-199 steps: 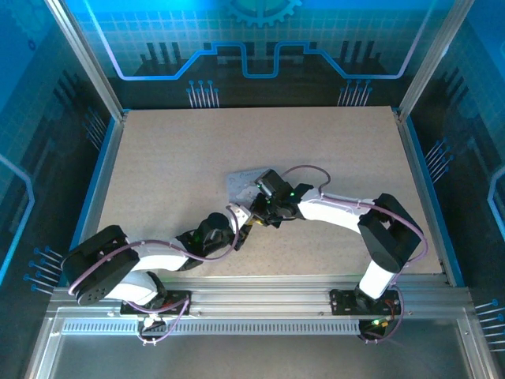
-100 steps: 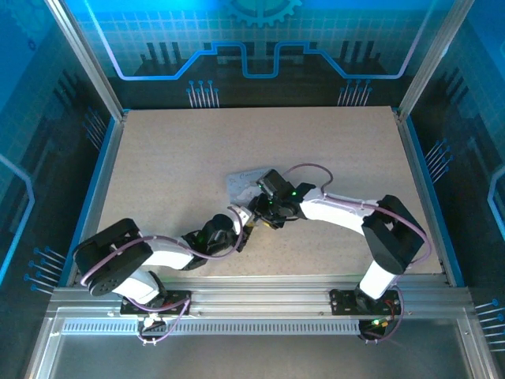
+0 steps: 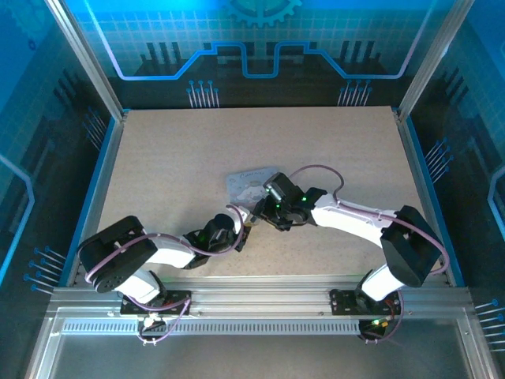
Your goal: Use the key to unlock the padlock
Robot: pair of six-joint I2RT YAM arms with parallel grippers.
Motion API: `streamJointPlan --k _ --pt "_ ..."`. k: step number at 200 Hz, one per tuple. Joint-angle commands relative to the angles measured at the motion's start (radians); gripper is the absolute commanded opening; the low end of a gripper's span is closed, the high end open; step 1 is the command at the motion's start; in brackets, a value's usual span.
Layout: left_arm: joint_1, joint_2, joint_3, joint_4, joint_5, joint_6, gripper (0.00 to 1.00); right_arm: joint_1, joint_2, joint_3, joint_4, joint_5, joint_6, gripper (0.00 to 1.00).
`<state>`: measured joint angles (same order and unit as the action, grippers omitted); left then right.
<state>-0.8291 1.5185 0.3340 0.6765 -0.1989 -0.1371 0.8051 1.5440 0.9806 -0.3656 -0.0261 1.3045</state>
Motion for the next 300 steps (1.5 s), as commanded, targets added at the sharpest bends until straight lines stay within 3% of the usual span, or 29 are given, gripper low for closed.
streamJointPlan --k 1,73,100,151,228,253,300 --pt "-0.001 -0.006 -0.005 -0.05 -0.007 -0.017 0.0 0.021 0.029 0.012 0.037 -0.012 0.007 0.49" --pt "-0.001 -0.079 -0.059 0.002 0.018 -0.028 0.0 0.032 0.125 0.041 0.072 -0.029 0.02 0.35" --pt "-0.001 -0.154 -0.094 0.019 0.023 -0.031 0.0 0.036 0.142 0.058 0.081 -0.035 0.024 0.34" --pt "-0.001 -0.234 -0.096 -0.03 0.017 -0.013 0.0 0.046 0.148 0.094 0.071 -0.034 0.024 0.48" --pt "-0.002 -0.242 -0.106 -0.045 0.01 -0.013 0.0 0.077 0.181 0.143 0.02 -0.023 -0.001 0.5" --pt "-0.001 -0.248 -0.107 -0.05 0.007 -0.01 0.0 0.076 0.197 0.164 -0.015 -0.028 -0.016 0.45" --pt "-0.002 -0.25 -0.107 -0.054 0.008 -0.004 0.0 0.077 0.211 0.168 -0.033 -0.015 -0.028 0.22"
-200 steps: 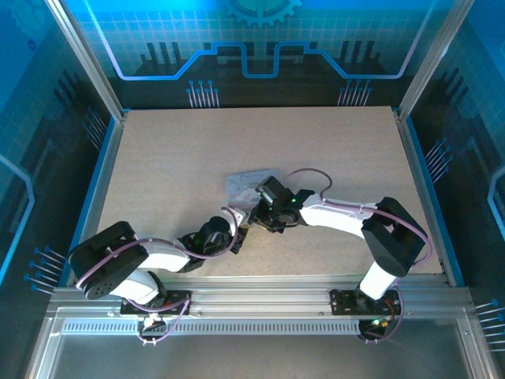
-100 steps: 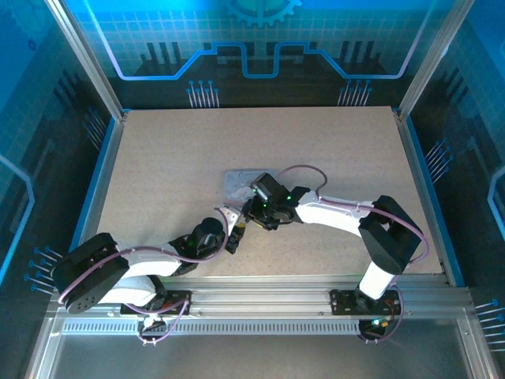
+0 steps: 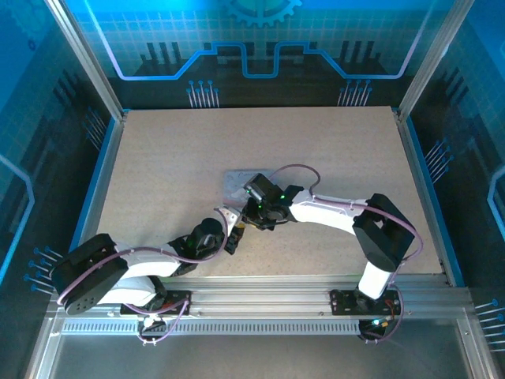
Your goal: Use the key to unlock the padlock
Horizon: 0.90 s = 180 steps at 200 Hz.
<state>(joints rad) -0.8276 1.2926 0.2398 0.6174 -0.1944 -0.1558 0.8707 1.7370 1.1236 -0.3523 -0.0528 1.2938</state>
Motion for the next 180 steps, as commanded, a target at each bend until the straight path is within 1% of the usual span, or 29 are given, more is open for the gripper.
streamJointPlan --k 1,24,41,52,71,77,90,100,125,155,169,180 --pt "-0.003 -0.024 -0.013 0.005 0.005 0.013 0.0 0.011 0.018 0.024 -0.046 0.012 -0.017 0.21" --pt "-0.004 -0.023 -0.013 0.002 0.015 0.012 0.0 0.008 0.019 0.018 -0.05 0.015 -0.019 0.16" --pt "-0.004 -0.021 -0.013 0.002 0.015 0.009 0.0 0.006 0.021 0.01 -0.048 0.014 -0.017 0.15" --pt "-0.005 -0.02 -0.013 0.004 0.015 0.009 0.0 0.004 0.023 0.007 -0.049 0.014 -0.015 0.19" --pt "-0.004 -0.018 -0.013 0.008 0.017 0.01 0.0 0.003 0.028 0.007 -0.051 0.016 -0.014 0.33" --pt "-0.004 -0.018 -0.013 0.009 0.018 0.011 0.0 0.003 0.031 0.008 -0.052 0.016 -0.015 0.35" --pt "-0.005 -0.017 -0.011 0.011 0.018 0.01 0.0 0.0 0.035 0.009 -0.052 0.018 -0.015 0.35" --pt "-0.004 -0.018 -0.012 0.01 0.018 0.011 0.0 0.0 0.04 0.009 -0.052 0.016 -0.017 0.31" --pt "-0.004 -0.018 -0.012 0.009 0.019 0.01 0.0 -0.001 0.042 0.008 -0.047 0.018 -0.021 0.14" --pt "-0.005 -0.027 -0.011 -0.002 0.017 0.009 0.0 -0.003 0.029 -0.009 -0.041 0.032 -0.033 0.0" --pt "-0.004 -0.047 -0.006 -0.031 0.014 0.007 0.12 -0.009 0.012 -0.032 -0.024 0.042 -0.049 0.0" --pt "-0.004 -0.071 -0.001 -0.065 0.012 0.005 0.23 -0.02 -0.007 -0.061 -0.004 0.044 -0.068 0.0"
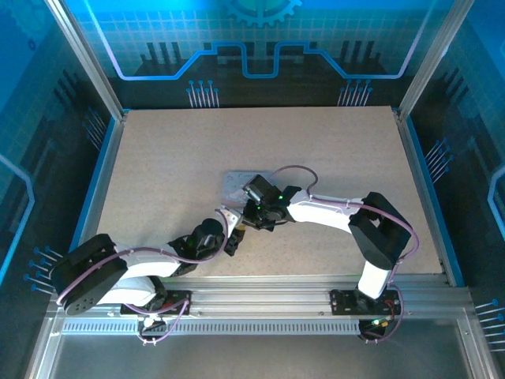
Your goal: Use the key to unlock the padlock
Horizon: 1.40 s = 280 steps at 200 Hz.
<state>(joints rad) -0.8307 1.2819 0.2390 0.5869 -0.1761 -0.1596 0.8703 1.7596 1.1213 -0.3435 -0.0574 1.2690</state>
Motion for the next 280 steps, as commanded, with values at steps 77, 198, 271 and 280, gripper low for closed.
streamJointPlan --k 77,198,271,280 --pt "0.015 -0.335 -0.015 -0.287 -0.02 -0.074 0.47 -0.129 -0.134 -0.126 -0.011 0.006 -0.458 0.0" --pt "0.209 -0.202 0.278 -0.561 0.285 -0.149 0.44 -0.41 -0.159 -0.112 -0.013 -0.233 -0.674 0.0" --pt "0.248 -0.045 0.42 -0.562 0.346 -0.19 0.47 -0.427 -0.157 -0.179 0.052 -0.278 -0.549 0.0" --pt "0.254 -0.025 0.442 -0.574 0.346 -0.191 0.48 -0.427 -0.154 -0.188 0.065 -0.279 -0.533 0.0"
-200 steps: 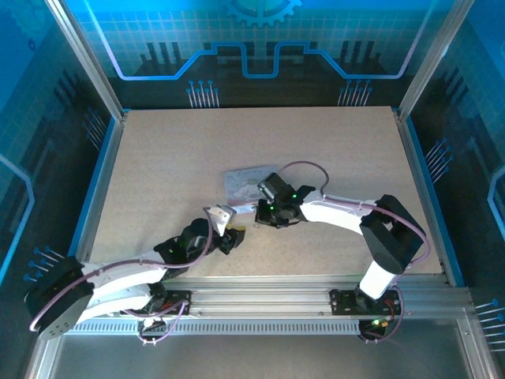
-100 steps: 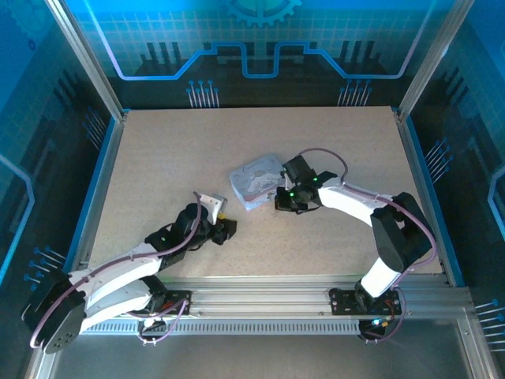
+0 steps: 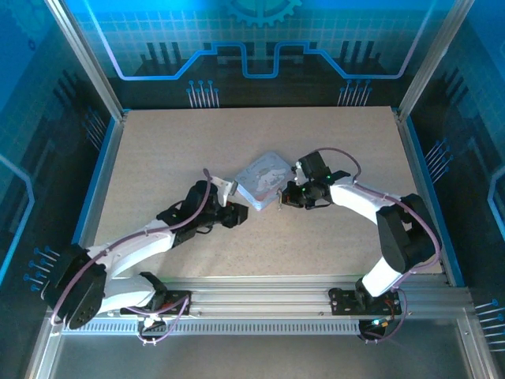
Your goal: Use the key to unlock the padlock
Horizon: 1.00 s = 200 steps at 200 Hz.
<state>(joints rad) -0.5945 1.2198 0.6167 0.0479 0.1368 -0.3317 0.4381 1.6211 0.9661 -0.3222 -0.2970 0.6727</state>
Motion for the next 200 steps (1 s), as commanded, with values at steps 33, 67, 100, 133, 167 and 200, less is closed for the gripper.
streamJointPlan --k 33,67,100,133,167,200 --pt "0.042 0.111 0.149 -0.073 0.056 -0.033 0.48 0.007 -0.015 -0.069 0.098 -0.032 0.121 0.0" --pt "0.05 0.177 0.193 -0.062 0.062 -0.062 0.44 0.005 -0.029 -0.122 0.177 -0.029 0.209 0.0" --pt "0.051 0.203 0.182 -0.014 0.079 -0.095 0.38 0.006 -0.045 -0.158 0.256 -0.02 0.309 0.0" --pt "0.05 0.214 0.14 0.055 0.107 -0.133 0.33 0.005 -0.047 -0.164 0.297 -0.012 0.355 0.0" --pt "0.047 0.219 0.084 0.133 0.12 -0.17 0.27 0.008 -0.056 -0.166 0.307 0.011 0.38 0.0" --pt "0.022 0.199 0.051 0.142 0.079 -0.143 0.22 0.008 -0.059 -0.165 0.307 0.031 0.405 0.0"
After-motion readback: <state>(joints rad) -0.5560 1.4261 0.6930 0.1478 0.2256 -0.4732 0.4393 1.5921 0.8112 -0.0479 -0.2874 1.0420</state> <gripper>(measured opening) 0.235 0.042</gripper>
